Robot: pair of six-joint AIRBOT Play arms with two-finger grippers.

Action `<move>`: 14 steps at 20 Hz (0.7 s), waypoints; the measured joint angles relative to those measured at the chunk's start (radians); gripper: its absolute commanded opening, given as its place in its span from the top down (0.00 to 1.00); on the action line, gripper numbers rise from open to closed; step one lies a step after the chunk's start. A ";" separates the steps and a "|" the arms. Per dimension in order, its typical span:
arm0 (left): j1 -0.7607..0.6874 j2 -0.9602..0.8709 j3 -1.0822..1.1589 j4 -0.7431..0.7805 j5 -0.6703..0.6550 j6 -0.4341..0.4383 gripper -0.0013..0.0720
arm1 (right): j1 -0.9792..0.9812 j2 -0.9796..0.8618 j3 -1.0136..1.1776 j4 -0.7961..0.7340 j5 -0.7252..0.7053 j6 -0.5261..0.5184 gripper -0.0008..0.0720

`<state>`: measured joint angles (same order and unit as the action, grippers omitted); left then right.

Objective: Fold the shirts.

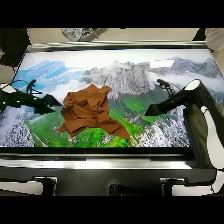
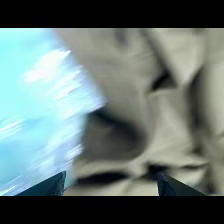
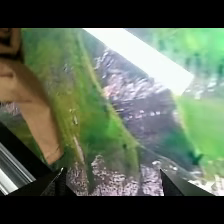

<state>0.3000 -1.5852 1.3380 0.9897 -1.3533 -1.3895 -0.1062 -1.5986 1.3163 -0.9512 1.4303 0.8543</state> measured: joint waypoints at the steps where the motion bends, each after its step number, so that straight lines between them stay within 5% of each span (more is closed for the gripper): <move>1: 0.011 0.013 -0.015 0.037 -0.019 -0.003 0.00 | 0.024 0.000 -0.018 -0.001 -0.002 -0.006 0.03; 10: -0.011 0.049 -0.310 0.081 0.019 0.053 0.03 | 0.128 0.000 -0.096 0.002 -0.009 -0.013 0.03; 14: -0.029 0.050 -0.360 0.044 0.094 0.069 0.54 | 0.134 0.000 -0.137 0.011 -0.031 0.008 0.03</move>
<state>0.2714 -1.5352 0.9775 1.0340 -1.2591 -1.3201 0.0273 -1.5982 1.1793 -0.9401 1.3991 0.8619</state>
